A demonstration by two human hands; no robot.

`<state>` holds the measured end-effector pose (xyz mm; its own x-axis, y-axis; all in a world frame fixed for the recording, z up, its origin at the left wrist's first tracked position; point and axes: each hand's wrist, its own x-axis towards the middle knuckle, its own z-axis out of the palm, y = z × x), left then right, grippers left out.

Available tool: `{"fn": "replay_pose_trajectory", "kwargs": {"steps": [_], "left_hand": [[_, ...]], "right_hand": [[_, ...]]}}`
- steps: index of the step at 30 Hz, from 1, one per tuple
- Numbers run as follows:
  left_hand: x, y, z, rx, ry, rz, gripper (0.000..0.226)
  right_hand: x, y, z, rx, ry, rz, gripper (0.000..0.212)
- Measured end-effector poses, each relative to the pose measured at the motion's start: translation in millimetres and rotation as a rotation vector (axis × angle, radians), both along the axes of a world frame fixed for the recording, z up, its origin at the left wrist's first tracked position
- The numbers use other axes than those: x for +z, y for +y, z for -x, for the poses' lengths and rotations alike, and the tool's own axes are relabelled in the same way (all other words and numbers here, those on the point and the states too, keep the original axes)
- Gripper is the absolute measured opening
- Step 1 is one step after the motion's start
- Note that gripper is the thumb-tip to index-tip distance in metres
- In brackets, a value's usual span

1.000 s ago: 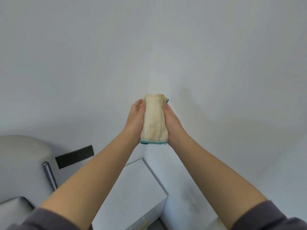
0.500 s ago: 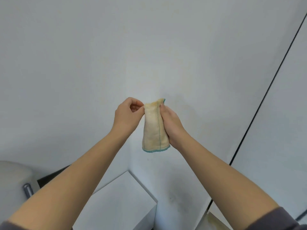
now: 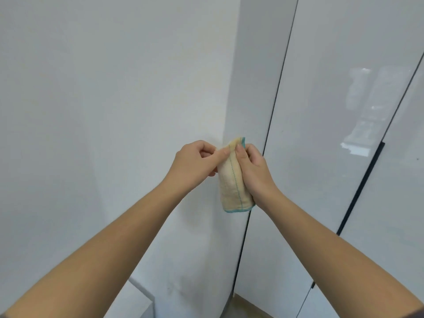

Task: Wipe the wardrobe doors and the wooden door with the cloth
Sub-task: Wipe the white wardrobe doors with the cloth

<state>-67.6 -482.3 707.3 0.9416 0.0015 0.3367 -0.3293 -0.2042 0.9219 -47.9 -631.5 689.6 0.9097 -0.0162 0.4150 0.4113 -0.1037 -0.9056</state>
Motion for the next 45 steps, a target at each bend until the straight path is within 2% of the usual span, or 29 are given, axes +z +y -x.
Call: {"fn": "replay_pose_trajectory", "kwargs": {"steps": [4,9,11,18,30,37,45], "left_hand": [[-1.7,-72.5,-12.6,-0.026,0.044,0.083,0.014],[-2.3,-153.0,-30.0,-0.080,0.130,0.208,0.015],[-2.6,-177.9,-39.8,-0.105,0.162,0.246,0.013],[5.8,-254.4,-85.1,-0.175,0.178,0.211,0.014],[69.9,-325.4,-225.6,-0.201,-0.018,0.258,0.012],[149.6,-352.5,-317.6,-0.206,-0.195,0.327,0.010],[229.3,-360.7,-374.9,0.012,-0.520,0.227,0.013]], "right_hand": [[-4.1,-74.2,-1.9,-0.021,0.026,0.042,0.030],[-13.0,-162.9,0.2,0.045,0.122,0.082,0.022],[-17.0,-192.9,1.6,0.060,0.155,0.105,0.027],[-6.2,-269.2,-29.4,-0.153,0.060,0.165,0.023],[71.4,-336.0,-169.1,-0.382,-0.249,0.364,0.021],[164.5,-363.3,-255.2,-0.591,-0.478,0.568,0.025],[285.4,-390.4,-290.0,-0.811,-0.718,0.594,0.028]]}}
